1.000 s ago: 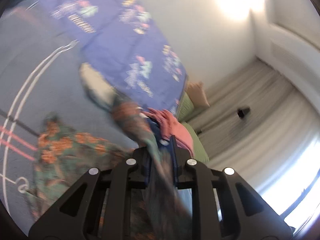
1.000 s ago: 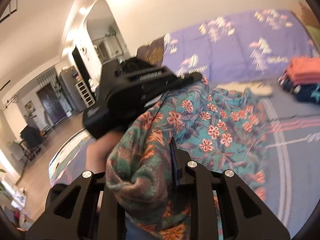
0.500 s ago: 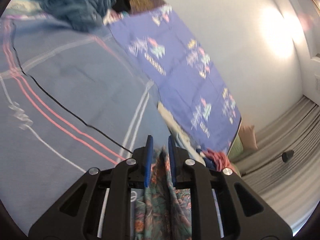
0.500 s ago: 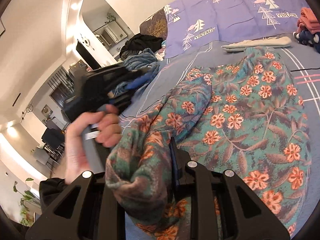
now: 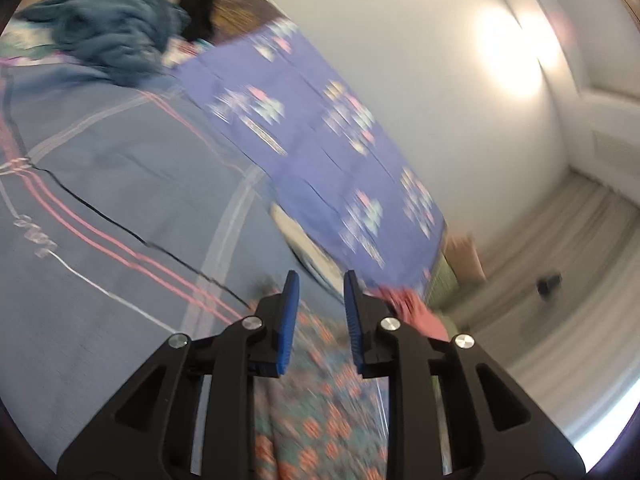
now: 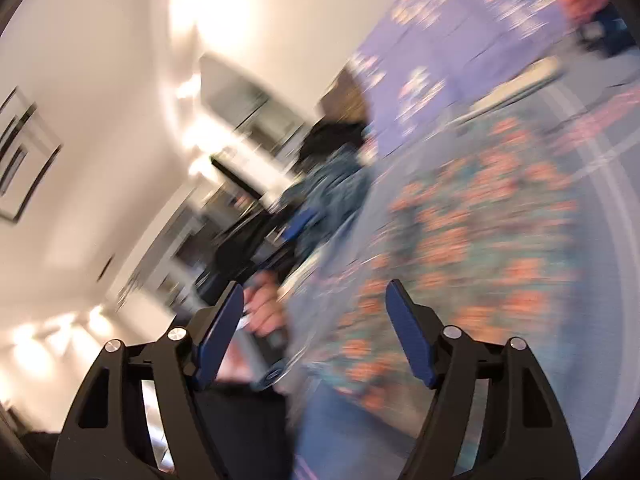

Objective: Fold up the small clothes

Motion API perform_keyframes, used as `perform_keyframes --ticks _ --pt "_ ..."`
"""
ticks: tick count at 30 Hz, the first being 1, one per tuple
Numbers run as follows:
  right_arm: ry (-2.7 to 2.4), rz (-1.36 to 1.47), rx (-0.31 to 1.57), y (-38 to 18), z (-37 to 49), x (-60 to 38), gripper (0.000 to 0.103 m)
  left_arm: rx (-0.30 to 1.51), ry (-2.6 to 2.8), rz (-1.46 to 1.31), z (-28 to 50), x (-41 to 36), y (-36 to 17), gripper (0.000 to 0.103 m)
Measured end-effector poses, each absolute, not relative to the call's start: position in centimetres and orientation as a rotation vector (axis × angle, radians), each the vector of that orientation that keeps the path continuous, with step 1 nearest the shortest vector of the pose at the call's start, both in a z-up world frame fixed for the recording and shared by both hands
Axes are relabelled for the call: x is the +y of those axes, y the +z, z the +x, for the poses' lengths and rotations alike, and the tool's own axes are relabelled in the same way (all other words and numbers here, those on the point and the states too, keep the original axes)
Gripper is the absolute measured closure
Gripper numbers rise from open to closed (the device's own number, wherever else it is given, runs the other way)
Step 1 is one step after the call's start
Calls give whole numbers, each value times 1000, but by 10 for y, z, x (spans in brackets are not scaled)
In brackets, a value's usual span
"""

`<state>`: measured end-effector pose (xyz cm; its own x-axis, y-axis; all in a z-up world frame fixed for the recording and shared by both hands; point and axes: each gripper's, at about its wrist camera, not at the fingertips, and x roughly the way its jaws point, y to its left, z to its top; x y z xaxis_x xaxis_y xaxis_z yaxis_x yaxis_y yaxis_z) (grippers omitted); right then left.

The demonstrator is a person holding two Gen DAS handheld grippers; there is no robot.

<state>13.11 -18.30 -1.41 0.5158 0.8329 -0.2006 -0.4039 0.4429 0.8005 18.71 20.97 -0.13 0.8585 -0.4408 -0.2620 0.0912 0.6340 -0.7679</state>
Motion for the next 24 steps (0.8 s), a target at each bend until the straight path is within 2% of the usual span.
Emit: perform_keyframes --ticks 2,5,7,8,9,10,11,24 --pt "798 832 640 -21 126 -204 45 507 -399 -732 178 176 -2 77" --pt "741 862 670 -38 121 -221 45 618 -537 -558 159 119 -18 72" --pt "754 869 751 -55 127 -216 45 702 -573 -431 147 89 -37 58" --pt "758 883 812 -66 132 -212 45 744 -528 -356 144 80 -48 58" --pt "751 899 856 -76 136 -210 49 789 -460 -303 145 75 -58 64" --pt "733 911 867 -79 137 -211 61 783 -462 -316 144 77 -57 64" --pt "720 931 875 -81 138 -215 67 770 -450 -328 143 82 -53 64" --pt "733 958 856 -88 138 -219 67 752 -406 -341 130 90 -52 63"
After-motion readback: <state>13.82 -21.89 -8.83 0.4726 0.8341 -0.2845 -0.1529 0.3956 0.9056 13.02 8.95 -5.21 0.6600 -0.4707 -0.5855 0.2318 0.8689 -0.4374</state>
